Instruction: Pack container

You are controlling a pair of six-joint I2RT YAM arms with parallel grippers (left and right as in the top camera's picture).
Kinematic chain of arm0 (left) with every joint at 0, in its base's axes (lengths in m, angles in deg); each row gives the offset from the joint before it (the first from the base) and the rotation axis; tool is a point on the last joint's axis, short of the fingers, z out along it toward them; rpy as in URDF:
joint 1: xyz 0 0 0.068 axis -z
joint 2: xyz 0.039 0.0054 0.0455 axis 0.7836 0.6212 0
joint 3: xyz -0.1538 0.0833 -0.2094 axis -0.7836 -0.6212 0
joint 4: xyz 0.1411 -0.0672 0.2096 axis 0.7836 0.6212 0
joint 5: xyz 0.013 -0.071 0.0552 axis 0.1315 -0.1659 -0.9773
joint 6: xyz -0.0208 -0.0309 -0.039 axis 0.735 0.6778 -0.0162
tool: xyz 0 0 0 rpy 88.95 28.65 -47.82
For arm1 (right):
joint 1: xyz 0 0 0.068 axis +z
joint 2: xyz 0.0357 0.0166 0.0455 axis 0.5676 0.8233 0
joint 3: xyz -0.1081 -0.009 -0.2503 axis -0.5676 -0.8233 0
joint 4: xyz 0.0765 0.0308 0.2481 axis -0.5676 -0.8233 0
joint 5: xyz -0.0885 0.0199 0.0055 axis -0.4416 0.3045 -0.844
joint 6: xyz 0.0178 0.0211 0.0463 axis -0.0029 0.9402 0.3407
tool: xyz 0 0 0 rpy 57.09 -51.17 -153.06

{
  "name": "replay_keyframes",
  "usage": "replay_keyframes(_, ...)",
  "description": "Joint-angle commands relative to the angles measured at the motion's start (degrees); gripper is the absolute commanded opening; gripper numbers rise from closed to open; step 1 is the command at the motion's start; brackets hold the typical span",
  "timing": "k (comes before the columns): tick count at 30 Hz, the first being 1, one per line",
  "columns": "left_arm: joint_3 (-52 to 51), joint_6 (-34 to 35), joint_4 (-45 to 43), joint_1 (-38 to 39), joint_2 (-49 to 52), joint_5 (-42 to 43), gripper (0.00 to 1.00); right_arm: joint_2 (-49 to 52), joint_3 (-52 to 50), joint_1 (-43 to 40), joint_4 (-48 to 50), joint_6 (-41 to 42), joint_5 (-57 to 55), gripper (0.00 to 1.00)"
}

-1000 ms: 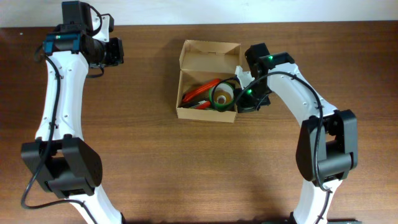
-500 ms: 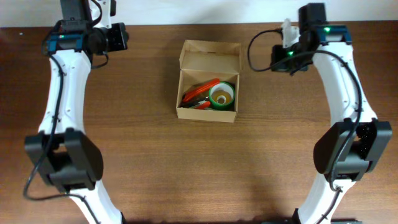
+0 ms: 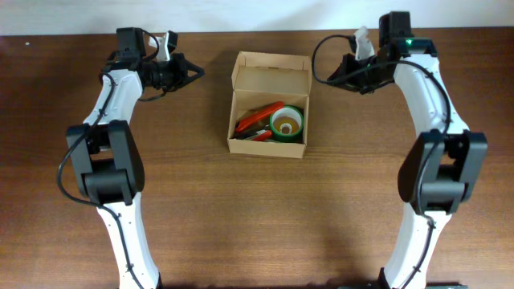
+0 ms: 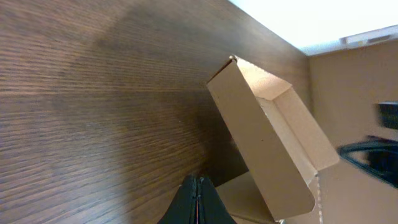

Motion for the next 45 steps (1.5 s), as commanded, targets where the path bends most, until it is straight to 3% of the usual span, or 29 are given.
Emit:
replay_keyframes(1, -0.04, 2.62, -1.46, -0.04, 1.09, 5.97, 0.02, 2.62, 0.55, -0.94, 0.42, 1.86, 6.03, 0.04)
replay_keyframes(12, -0.04, 7.56, -4.13, 0.35, 4.9, 6.97, 0.02, 8.0, 0.52, -0.94, 4.02, 4.44, 9.38, 0.04)
replay_keyframes(17, -0.04, 12.46, -12.22, 0.46, 8.0, 13.27, 0.02, 8.63, 0.5, -0.94, 4.76, 4.39, 9.88, 0.04)
replay_keyframes(27, 0.02, 33.99, -33.33, 0.46, 15.96, 28.06, 0.02, 9.64, 0.5, -1.01, 6.36, 3.93, 11.82, 0.04)
replay_keyframes(45, 0.02, 35.67, -34.21, 4.13, 16.2, 23.08, 0.02, 11.45, 0.48, -0.98, 7.67, 4.42, 15.61, 0.03)
